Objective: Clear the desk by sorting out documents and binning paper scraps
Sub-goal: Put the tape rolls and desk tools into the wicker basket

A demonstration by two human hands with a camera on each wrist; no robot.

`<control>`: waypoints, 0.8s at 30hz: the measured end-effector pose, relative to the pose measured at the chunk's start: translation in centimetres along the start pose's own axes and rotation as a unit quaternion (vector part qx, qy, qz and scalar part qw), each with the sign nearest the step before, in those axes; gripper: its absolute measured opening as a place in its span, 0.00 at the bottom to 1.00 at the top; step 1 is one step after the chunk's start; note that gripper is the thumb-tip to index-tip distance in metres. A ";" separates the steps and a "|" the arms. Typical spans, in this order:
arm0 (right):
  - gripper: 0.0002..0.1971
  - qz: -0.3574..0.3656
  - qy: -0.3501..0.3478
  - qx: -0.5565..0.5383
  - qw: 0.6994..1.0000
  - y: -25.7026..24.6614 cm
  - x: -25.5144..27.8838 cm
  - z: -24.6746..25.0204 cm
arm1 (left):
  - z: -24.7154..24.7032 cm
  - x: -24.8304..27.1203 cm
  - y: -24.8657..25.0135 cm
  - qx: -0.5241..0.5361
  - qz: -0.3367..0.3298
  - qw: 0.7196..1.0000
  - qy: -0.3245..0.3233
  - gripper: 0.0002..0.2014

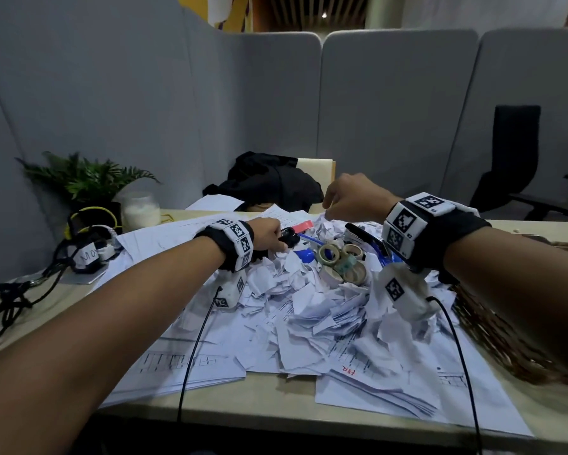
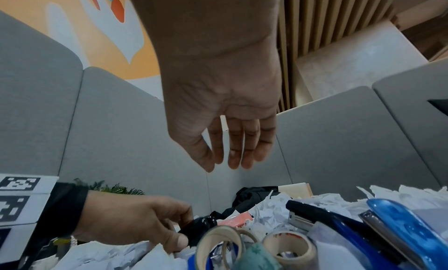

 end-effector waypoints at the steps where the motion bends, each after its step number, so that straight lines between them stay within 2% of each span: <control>1: 0.08 0.000 0.000 -0.001 1.000 -0.1 0.0 0.0 | 0.1 0.1 0.2 0.006 0.004 1.000 0.008 0.13; 5: 0.10 0.001 -0.002 0.005 1.000 -0.5 0.1 0.2 | 1.7 0.0 -0.1 0.055 0.024 0.997 0.048 0.17; 8: 0.21 0.030 -0.007 0.015 0.999 -0.8 0.0 0.4 | 3.5 0.3 -0.5 0.119 0.016 0.990 0.075 0.18; 11: 0.34 0.082 -0.013 0.010 0.996 -1.2 0.0 0.4 | 5.7 0.9 0.1 0.163 -0.062 0.979 0.105 0.13; 14: 0.39 0.119 0.018 -0.001 0.993 -1.2 0.3 0.7 | 7.7 2.2 2.0 0.241 -0.160 0.954 0.080 0.07; 15: 0.39 0.122 0.041 -0.015 0.992 -1.0 0.5 1.0 | 8.2 2.7 2.9 0.276 -0.175 0.943 0.056 0.07; 18: 0.32 0.122 0.111 -0.044 0.985 0.7 2.1 2.6 | 9.2 3.9 6.1 0.376 -0.186 0.907 -0.036 0.16; 21: 0.24 0.101 0.139 -0.070 0.983 3.3 5.1 4.9 | 9.3 4.2 10.3 0.381 -0.191 0.904 -0.042 0.14; 24: 0.16 0.059 0.141 -0.108 0.982 7.1 9.1 7.0 | 8.2 4.0 16.0 0.416 -0.190 0.888 -0.050 0.14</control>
Point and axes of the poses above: each hand's wrist, its own x-axis away from the middle knuckle, its own z-axis out of the back of the hand, y = z × x, the point moved 1 cm from there along -x, towards the middle knuckle, and after that the axes turned 7 degrees about z, right-handed, at the moved point
